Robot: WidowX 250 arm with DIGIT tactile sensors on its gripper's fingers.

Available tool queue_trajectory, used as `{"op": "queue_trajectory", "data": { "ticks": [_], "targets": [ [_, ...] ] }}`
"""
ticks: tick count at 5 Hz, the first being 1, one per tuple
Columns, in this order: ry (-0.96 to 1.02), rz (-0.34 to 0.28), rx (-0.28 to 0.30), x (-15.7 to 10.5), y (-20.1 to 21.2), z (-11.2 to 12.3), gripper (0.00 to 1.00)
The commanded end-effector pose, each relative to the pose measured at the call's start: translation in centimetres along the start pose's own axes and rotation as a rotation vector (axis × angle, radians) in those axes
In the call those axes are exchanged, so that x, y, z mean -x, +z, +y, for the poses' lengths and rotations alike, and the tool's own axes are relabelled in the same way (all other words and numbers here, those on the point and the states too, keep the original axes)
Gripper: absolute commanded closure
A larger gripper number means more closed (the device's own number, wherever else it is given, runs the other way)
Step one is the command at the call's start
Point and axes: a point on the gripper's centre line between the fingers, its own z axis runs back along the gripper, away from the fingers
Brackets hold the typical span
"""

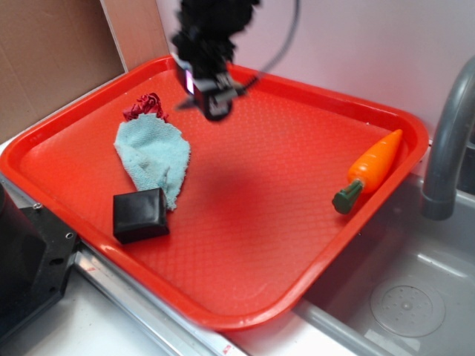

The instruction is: Grab the wood chip.

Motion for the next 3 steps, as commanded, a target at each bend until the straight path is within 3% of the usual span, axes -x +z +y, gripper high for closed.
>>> {"op": "queue_trajectory", "data": {
  "ticks": [1,2,3],
  "targets": [
    [0.325,-0.108,0.062,5.6,4.8,2.7,1.00],
    [0.372,-0.119,0.102,5.9,4.4,4.0,1.00],
    [0.407,-0.106,0.041,5.4,4.0,4.1,1.00]
  ]
}}
